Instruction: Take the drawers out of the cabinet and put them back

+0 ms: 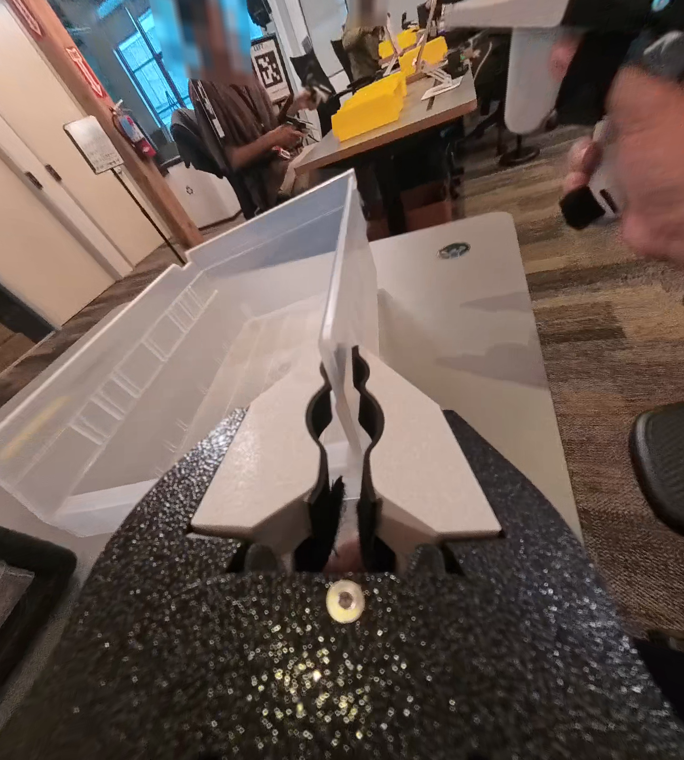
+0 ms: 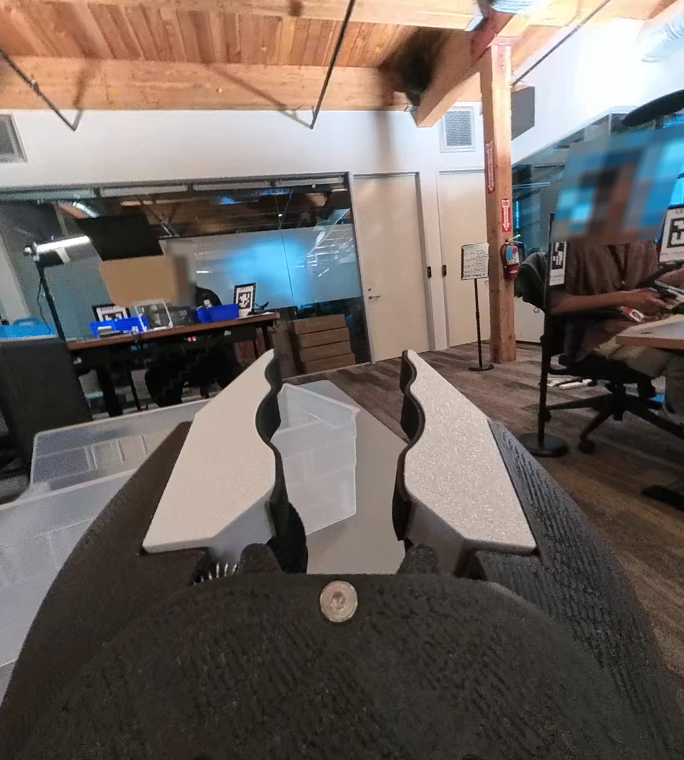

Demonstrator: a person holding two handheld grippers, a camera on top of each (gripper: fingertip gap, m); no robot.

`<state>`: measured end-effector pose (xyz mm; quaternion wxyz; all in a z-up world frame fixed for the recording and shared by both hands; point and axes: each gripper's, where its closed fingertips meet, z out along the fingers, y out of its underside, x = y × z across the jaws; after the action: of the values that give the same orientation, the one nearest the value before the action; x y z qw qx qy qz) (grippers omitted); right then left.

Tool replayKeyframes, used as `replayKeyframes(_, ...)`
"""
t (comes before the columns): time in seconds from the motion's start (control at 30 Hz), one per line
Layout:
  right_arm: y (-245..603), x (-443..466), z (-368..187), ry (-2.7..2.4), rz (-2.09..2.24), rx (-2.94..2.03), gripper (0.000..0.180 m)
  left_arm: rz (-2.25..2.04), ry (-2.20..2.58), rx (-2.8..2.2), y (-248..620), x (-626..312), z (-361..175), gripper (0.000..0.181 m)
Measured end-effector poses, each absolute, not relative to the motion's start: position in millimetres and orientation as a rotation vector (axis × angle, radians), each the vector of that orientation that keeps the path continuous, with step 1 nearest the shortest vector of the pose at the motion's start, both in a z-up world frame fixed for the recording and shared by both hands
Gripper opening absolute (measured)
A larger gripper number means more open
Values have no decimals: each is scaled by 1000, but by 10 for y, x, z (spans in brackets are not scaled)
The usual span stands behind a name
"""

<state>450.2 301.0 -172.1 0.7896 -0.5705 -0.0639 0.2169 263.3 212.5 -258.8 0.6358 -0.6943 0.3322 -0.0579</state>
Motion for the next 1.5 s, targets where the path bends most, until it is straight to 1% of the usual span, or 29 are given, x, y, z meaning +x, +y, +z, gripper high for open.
replayKeyframes(0.13, 2976, 4244, -1742, -244, 426, -1239, 57, -149, 778, -1596, 2105, 2627, -2797, 2)
replayKeyframes(0.2, 2962, 4127, -1765, -292, 406, -1243, 58, -176, 732, -1585, 2081, 2597, -2793, 3)
replayKeyframes(0.23, 2953, 4071, -1777, -319, 391, -1243, 59, -179, 722, -1577, 2043, 2585, -2750, 14)
replayKeyframes(0.3, 2939, 3977, -1797, -368, 349, -1244, 64, -260, 777, -1593, 1812, 2668, -2622, 54)
replayKeyframes(0.33, 2933, 3933, -1805, -379, 340, -1248, 70, -302, 802, -1594, 1654, 2700, -2525, 71)
replayKeyframes(0.4, 2906, 3808, -1827, -351, 428, -1290, 106, -327, 843, -1575, 1314, 2647, -2327, 98)
replayKeyframes(0.43, 2873, 3711, -1844, -327, 525, -1320, 122, -315, 852, -1564, 1142, 2554, -2243, 105)
replayKeyframes(0.47, 2829, 3614, -1861, -299, 619, -1343, 135, -290, 839, -1553, 981, 2412, -2158, 108)
replayKeyframes(0.5, 2782, 3526, -1875, -276, 685, -1356, 143, -254, 806, -1543, 828, 2228, -2076, 109)
replayKeyframes(0.6, 2596, 3229, -1982, -337, 698, -1386, 155, -163, 583, -1560, 369, 1540, -1858, 106)
replayKeyframes(0.7, 2380, 2892, -2234, -519, 624, -1513, 156, 59, 290, -1602, -100, 765, -1712, 102)
replayKeyframes(0.77, 2276, 2705, -2420, -626, 571, -1603, 160, 358, 158, -1640, -420, 207, -1726, 107)
replayKeyframes(0.83, 2228, 2571, -2556, -712, 492, -1648, 160, 637, 37, -1690, -749, -319, -1792, 116)
replayKeyframes(0.9, 2251, 2499, -2611, -754, 407, -1651, 160, 725, -100, -1728, -1007, -683, -1922, 123)
replayKeyframes(0.93, 2278, 2472, -2620, -754, 380, -1648, 160, 672, -169, -1756, -1075, -776, -2027, 128)
replayKeyframes(1.03, 2400, 2423, -2641, -720, 339, -1678, 159, 443, -348, -1772, -1139, -915, -2302, 127)
replayKeyframes(1.13, 2504, 2481, -2659, -693, 274, -1714, 153, 439, -395, -1825, -1147, -1033, -2537, 126)
replayKeyframes(1.17, 2514, 2500, -2669, -695, 268, -1718, 154, 461, -392, -1831, -1146, -1056, -2572, 126)
replayKeyframes(1.27, 2526, 2596, -2698, -674, 296, -1734, 149, 560, -393, -1844, -1182, -1125, -2600, 113)
replayKeyframes(1.33, 2556, 2732, -2713, -645, 298, -1752, 147, 627, -393, -1859, -1233, -1187, -2608, 98)
replayKeyframes(1.5, 2687, 3198, -2744, -548, 262, -1802, 130, 601, -375, -1882, -1382, -1303, -2602, 92)
